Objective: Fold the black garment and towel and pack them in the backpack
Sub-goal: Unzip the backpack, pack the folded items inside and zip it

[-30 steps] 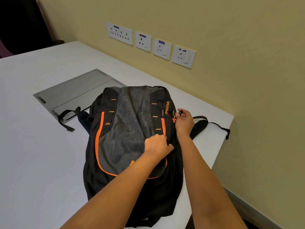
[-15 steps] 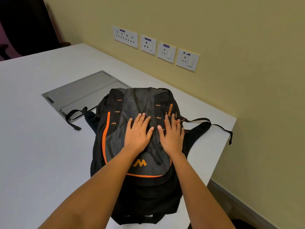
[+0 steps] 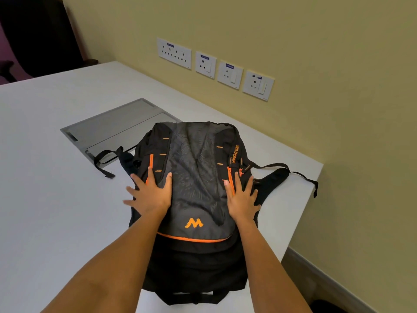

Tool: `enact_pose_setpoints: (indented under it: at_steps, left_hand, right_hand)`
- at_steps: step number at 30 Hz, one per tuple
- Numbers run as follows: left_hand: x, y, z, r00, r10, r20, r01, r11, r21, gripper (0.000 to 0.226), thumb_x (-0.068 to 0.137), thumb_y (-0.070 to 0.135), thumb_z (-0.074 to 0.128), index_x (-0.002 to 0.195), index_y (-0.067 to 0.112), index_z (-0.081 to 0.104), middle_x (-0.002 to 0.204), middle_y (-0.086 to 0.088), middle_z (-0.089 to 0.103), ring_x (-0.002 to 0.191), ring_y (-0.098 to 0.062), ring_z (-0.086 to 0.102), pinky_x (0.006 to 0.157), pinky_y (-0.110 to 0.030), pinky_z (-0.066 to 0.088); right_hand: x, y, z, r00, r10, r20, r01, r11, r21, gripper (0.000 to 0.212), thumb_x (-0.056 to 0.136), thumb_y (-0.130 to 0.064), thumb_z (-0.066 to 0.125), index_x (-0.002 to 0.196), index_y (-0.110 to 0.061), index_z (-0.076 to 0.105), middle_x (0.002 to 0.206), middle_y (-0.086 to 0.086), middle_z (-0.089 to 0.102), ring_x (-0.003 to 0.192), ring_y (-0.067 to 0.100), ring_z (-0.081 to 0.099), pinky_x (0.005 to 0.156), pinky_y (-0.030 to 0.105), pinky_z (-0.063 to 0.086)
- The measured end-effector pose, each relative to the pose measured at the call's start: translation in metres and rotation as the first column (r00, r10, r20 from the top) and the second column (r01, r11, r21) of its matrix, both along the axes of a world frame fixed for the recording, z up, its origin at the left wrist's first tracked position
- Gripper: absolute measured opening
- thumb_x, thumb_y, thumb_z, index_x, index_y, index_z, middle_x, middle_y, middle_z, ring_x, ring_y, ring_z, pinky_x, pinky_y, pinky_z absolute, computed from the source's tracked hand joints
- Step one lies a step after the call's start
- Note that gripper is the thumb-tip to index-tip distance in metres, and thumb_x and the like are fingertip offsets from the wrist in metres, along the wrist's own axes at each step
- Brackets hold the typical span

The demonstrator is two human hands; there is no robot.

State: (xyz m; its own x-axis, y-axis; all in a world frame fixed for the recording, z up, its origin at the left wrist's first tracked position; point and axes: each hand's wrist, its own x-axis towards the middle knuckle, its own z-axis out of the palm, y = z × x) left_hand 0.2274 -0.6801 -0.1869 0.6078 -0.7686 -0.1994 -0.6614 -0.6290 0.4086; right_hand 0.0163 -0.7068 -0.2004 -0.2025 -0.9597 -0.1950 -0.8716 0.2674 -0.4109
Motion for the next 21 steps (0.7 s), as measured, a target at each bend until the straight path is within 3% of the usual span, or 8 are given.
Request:
enact_pose_setpoints:
  at_steps: [4,8,14,21]
  left_hand:
    - [0.007,0.002,0.002,0.992,-0.001,-0.123,-0.002,1.000,-0.028,0.081,0.080,0.080,0.021,0.149,0.040,0.009,0.155,-0.011,0.016,0.135,-0.041,0.030,0.105,-0.057,0.029]
    - [0.002,0.000,0.000,0.993,-0.027,-0.111,0.023,0.999,-0.038,0.078,0.082,0.079,0.019,0.149,0.040,0.013,0.156,-0.010,0.019,0.136,-0.040,0.029,0.107,-0.057,0.028]
    - [-0.015,-0.007,-0.001,0.990,-0.097,-0.101,0.092,0.995,-0.047,0.075,0.083,0.077,0.019,0.149,0.040,0.015,0.157,-0.009,0.018,0.137,-0.040,0.027,0.109,-0.059,0.027]
    - [-0.051,-0.038,0.001,0.964,-0.255,-0.077,0.250,0.966,-0.070,0.072,0.085,0.075,0.021,0.148,0.040,0.018,0.156,-0.007,0.020,0.137,-0.038,0.029,0.109,-0.057,0.028]
  right_hand:
    - [-0.001,0.002,0.000,0.998,-0.041,-0.040,0.041,0.999,0.000,0.060,0.092,-0.064,0.018,0.147,-0.046,0.000,0.160,0.009,-0.001,0.144,0.038,0.013,0.110,0.059,0.021]
    - [0.000,0.002,-0.001,0.987,-0.052,-0.150,0.044,0.997,-0.059,0.057,0.095,-0.059,0.021,0.148,-0.043,0.007,0.156,0.012,0.015,0.138,0.036,0.027,0.107,0.050,0.031]
    - [-0.015,0.002,-0.005,0.982,-0.114,-0.152,0.090,0.984,-0.156,0.052,0.099,-0.050,0.030,0.148,-0.038,0.019,0.149,0.015,0.028,0.130,0.033,0.040,0.104,0.041,0.037]
    - [-0.044,0.012,-0.009,0.932,-0.332,-0.143,0.300,0.930,-0.211,0.049,0.099,-0.045,0.034,0.147,-0.039,0.025,0.144,0.014,0.032,0.118,0.032,0.046,0.093,0.043,0.041]
